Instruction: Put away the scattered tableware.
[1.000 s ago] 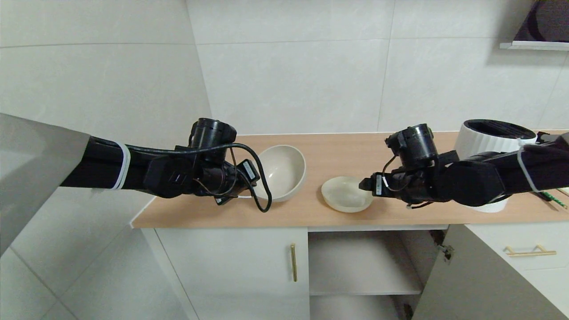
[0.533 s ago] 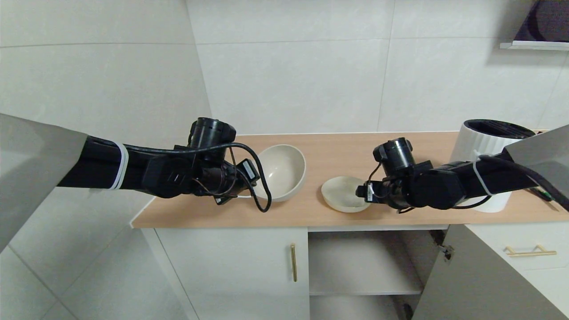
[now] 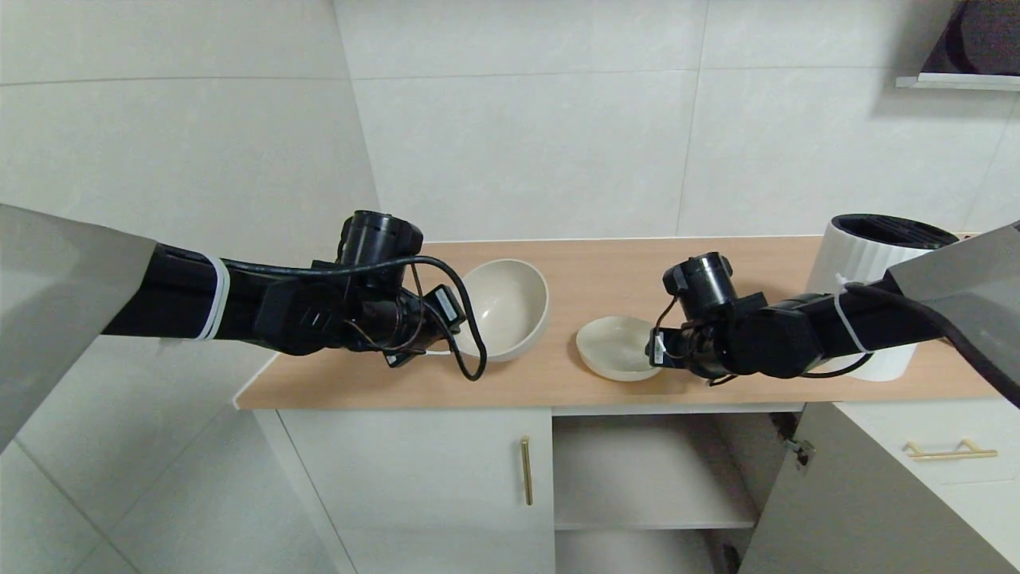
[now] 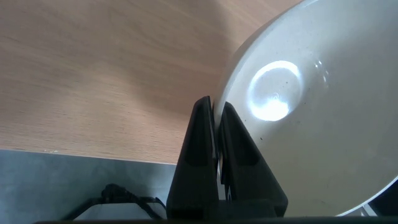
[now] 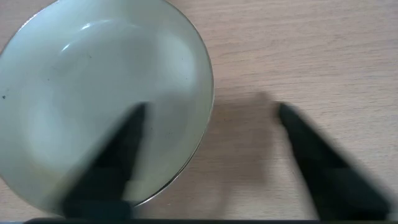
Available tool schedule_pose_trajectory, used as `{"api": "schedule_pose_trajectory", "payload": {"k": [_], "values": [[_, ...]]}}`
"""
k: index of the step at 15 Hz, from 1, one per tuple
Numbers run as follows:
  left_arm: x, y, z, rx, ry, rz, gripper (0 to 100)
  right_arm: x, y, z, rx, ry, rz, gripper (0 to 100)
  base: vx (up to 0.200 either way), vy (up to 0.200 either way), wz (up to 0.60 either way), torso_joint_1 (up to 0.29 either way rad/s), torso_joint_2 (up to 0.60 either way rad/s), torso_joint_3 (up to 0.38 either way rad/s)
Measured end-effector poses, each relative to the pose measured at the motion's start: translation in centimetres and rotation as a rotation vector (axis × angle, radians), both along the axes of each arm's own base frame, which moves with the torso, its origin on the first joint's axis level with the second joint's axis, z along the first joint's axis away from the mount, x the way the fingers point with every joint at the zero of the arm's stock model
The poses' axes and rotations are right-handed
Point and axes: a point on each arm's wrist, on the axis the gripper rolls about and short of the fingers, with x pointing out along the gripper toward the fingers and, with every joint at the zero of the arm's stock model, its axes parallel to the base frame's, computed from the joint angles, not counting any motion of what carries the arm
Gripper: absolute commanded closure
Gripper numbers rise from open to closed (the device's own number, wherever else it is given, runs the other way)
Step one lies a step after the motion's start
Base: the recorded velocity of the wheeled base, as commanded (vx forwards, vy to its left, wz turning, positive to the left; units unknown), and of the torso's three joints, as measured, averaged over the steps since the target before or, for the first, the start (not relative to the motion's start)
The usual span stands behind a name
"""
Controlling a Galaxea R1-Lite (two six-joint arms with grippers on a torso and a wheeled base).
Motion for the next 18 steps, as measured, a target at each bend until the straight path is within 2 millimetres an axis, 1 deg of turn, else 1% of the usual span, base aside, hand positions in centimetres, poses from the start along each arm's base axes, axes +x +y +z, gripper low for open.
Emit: {"api": "schedule_pose_trajectory", "payload": {"k": [7,11,13,14,16,18], "values": [[0.0,0.0,0.0,0.000,0.001,0.000,100,0.1,0.1,-0.3,0.009,0.005,-0.007,100,0.000,0.000,0.00,0.000,0.00,0.000],[-0.6,0.2,0.2,0.000,0.007,-0.012,100,-0.3,-0.3,0.6,0.029,-0.001,-0.021,100,0.000,0.000,0.00,0.000,0.00,0.000],[-1.5,0.5,0.4,-0.011,0.023,-0.041,100,-1.2,-0.9,1.9,0.051,0.014,-0.010,100,0.000,0.000,0.00,0.000,0.00,0.000],[-2.3,0.7,0.7,-0.006,0.029,-0.066,100,-2.1,-1.2,3.0,0.071,0.022,0.009,100,0.000,0.000,0.00,0.000,0.00,0.000],[-4.2,1.5,1.4,0.017,0.030,-0.131,100,-4.1,-2.2,5.3,0.119,0.027,0.060,100,0.000,0.000,0.00,0.000,0.00,0.000],[-6.8,2.7,1.7,0.038,0.035,-0.195,100,-7.0,-3.4,7.2,0.162,0.034,0.125,100,0.000,0.000,0.00,0.000,0.00,0.000]]}}
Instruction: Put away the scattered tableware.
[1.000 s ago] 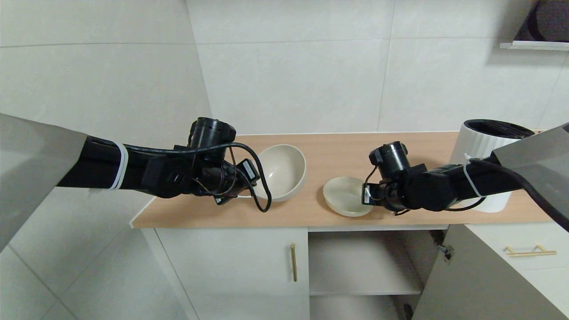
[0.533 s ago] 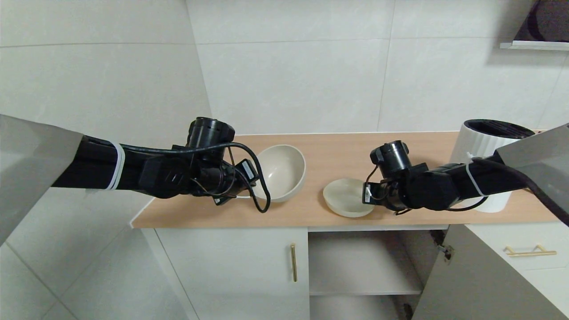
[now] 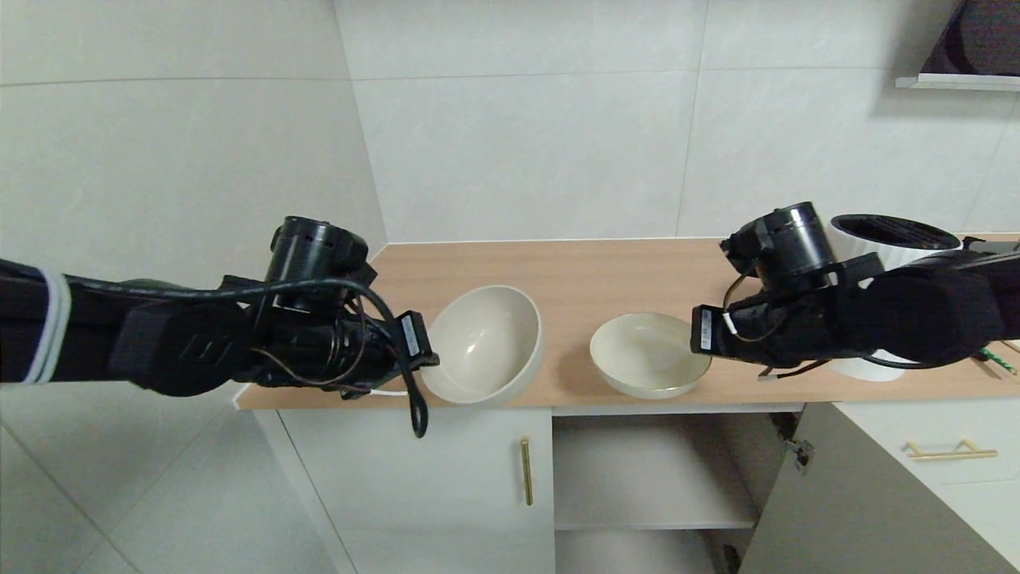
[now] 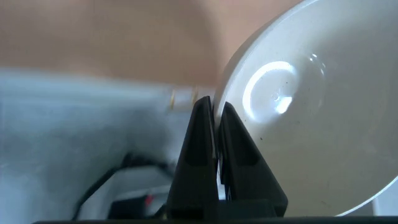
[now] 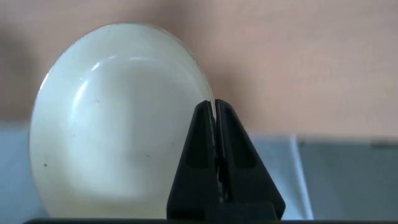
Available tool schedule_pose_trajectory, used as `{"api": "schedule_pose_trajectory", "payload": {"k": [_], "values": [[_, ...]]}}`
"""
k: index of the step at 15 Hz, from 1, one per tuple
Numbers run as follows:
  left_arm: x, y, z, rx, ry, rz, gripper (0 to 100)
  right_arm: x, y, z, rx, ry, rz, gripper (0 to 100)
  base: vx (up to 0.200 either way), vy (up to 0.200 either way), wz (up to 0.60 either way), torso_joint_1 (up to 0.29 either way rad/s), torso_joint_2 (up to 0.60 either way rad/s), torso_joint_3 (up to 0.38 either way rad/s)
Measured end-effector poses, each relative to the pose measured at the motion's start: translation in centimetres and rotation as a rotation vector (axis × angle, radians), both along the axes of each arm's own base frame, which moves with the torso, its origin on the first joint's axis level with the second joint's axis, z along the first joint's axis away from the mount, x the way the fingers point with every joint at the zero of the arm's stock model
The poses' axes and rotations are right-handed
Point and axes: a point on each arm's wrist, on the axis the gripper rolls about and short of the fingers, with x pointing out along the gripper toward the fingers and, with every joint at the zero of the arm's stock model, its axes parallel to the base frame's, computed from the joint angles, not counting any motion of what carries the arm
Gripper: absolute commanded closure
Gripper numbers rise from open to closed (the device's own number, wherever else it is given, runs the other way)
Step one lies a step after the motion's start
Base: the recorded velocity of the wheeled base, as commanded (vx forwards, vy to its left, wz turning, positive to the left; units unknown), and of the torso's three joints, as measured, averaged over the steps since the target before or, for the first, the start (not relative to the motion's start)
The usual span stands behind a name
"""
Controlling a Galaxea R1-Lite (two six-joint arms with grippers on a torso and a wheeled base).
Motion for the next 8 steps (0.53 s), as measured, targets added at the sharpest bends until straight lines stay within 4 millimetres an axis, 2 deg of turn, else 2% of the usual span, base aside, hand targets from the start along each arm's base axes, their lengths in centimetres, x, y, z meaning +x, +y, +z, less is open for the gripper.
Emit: {"api": "schedule_pose_trajectory", "payload": {"k": [3,5,8], "values": [[-3.8,1.4,-0.3,0.020,0.010,-0.080,100,-3.4,-1.5,0.9,0.000,0.025,0.032,100,0.000,0.000,0.00,0.000,0.00,0.000],[-5.8,2.0,-0.6,0.022,0.014,-0.145,100,-4.8,-2.2,1.3,0.000,0.025,0.034,100,0.000,0.000,0.00,0.000,0.00,0.000],[-7.3,2.5,-0.3,0.023,0.000,-0.158,100,-7.2,-3.3,1.5,0.005,0.064,0.059,100,0.000,0.000,0.00,0.000,0.00,0.000]]}}
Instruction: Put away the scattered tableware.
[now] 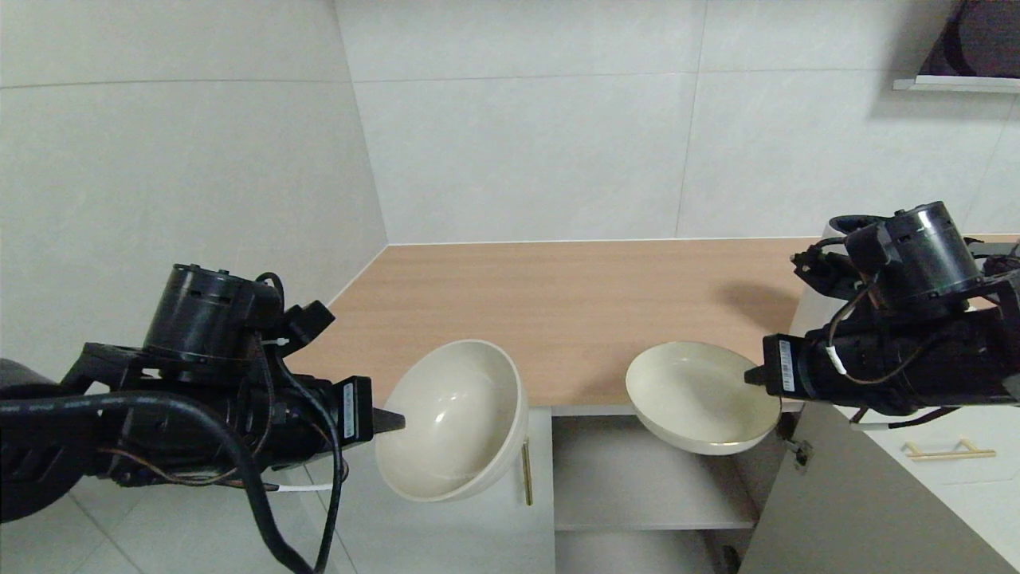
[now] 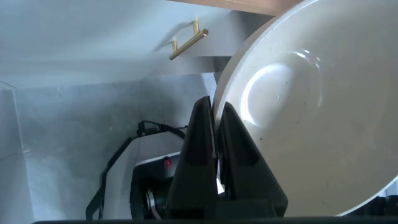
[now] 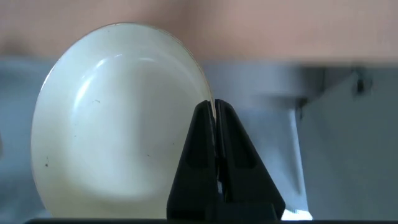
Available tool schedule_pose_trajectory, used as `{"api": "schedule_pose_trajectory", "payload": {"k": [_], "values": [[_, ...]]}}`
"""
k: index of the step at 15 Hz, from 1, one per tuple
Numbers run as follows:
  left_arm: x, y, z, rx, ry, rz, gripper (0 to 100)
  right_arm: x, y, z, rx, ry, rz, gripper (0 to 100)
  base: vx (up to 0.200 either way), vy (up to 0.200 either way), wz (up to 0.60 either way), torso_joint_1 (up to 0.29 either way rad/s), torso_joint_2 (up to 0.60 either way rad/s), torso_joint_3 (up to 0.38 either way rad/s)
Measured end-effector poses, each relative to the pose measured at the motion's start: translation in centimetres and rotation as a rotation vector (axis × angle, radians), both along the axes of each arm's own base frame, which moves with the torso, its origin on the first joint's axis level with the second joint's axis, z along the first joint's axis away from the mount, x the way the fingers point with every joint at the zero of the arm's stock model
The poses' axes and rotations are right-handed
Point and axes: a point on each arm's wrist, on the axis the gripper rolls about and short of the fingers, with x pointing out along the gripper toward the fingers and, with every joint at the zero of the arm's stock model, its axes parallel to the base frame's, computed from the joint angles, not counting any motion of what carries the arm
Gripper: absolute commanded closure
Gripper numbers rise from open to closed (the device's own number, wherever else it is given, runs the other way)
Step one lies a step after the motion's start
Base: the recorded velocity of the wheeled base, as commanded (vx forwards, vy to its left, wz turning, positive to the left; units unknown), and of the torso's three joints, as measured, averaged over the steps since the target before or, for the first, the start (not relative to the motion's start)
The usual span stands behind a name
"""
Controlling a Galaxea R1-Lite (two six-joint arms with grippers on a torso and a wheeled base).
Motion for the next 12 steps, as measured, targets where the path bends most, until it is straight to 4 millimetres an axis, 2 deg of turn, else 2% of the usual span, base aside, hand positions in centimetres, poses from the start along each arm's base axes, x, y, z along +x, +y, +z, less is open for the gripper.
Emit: {"api": "schedule_pose_trajectory", "payload": {"k": [4,7,12], "values": [[-0.5,0.1,0.3,-0.004,-0.015,-0.005,100,-1.3,-0.6,-1.0,-0.021,0.034,0.019,100,0.000,0.000,0.00,0.000,0.00,0.000],[-0.4,0.0,0.3,-0.004,-0.014,-0.004,100,-1.1,-1.0,-1.3,-0.028,0.043,0.007,100,-0.200,0.000,0.00,0.006,0.01,0.002],[-0.3,0.0,0.3,0.000,-0.012,-0.003,100,-0.5,-1.0,-1.9,-0.035,0.057,-0.003,100,0.000,0.000,0.00,0.000,0.00,0.000]]}}
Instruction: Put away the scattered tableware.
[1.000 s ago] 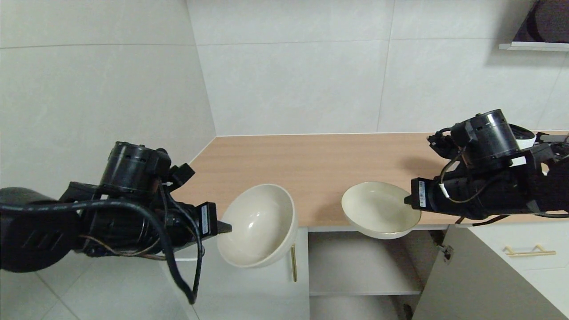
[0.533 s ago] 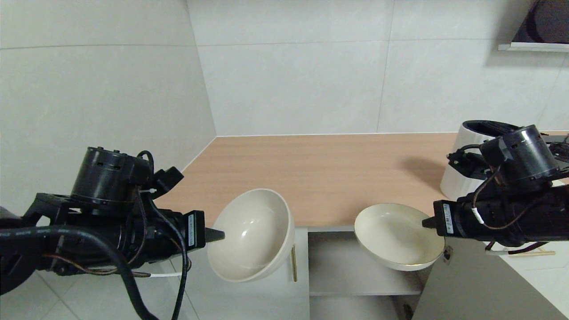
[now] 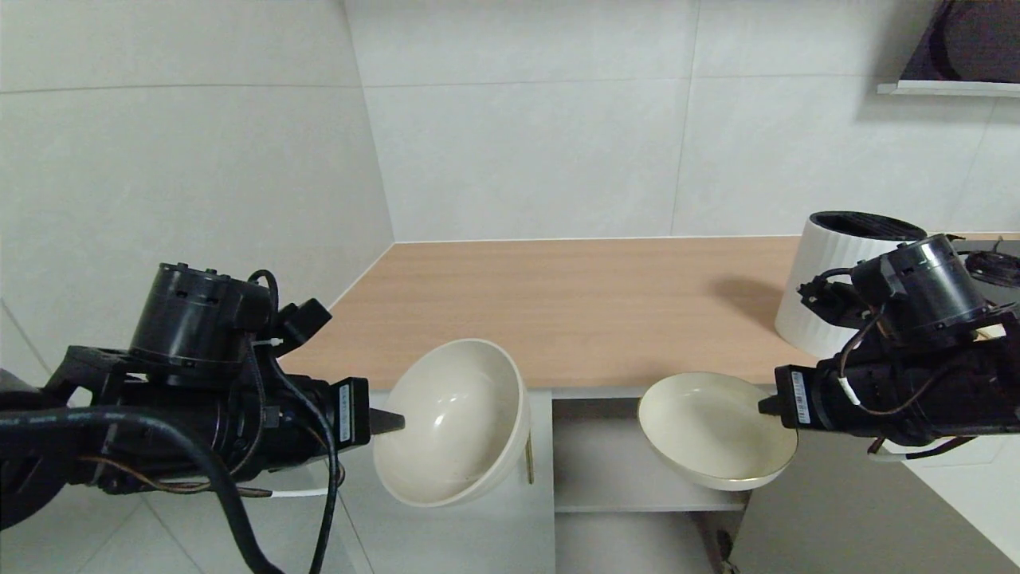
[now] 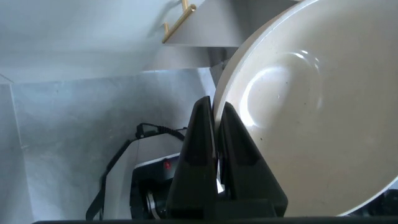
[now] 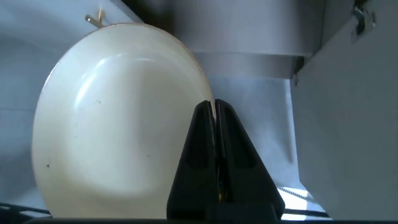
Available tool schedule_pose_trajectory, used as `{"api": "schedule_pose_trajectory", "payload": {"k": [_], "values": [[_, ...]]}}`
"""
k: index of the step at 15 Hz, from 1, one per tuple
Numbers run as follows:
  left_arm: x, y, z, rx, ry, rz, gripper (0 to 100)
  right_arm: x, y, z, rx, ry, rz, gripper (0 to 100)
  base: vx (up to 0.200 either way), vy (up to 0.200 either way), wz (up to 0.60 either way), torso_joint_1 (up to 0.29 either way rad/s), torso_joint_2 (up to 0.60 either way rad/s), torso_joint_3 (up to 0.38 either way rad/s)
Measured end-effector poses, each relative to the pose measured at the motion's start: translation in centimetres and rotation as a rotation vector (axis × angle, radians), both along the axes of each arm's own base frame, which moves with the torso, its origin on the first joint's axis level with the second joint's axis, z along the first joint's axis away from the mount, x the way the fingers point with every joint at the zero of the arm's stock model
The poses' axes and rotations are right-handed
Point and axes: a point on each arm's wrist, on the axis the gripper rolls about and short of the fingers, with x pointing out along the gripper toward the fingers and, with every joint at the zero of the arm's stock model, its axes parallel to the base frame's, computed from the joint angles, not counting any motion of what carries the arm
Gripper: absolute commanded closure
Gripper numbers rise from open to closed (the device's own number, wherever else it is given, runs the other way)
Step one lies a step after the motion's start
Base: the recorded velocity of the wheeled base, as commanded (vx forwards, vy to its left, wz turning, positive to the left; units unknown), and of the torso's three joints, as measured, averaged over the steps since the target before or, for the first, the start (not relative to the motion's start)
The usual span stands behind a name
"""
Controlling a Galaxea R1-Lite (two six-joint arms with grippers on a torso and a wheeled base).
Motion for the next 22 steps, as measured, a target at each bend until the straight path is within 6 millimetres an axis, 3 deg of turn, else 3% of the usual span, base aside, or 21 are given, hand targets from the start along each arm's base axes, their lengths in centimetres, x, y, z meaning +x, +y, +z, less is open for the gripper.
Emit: {"api": "schedule_pose_trajectory", "payload": {"k": [11,22], "values": [[0.5,-0.2,-0.6,0.000,0.011,0.003,100,1.3,-0.3,-0.9,-0.006,0.009,-0.025,100,0.000,0.000,0.00,-0.003,0.01,0.004],[0.9,-0.3,-1.1,0.008,0.027,0.000,100,1.5,-0.6,-1.1,-0.019,0.011,-0.030,100,0.000,0.000,0.00,-0.180,0.45,0.263]]}}
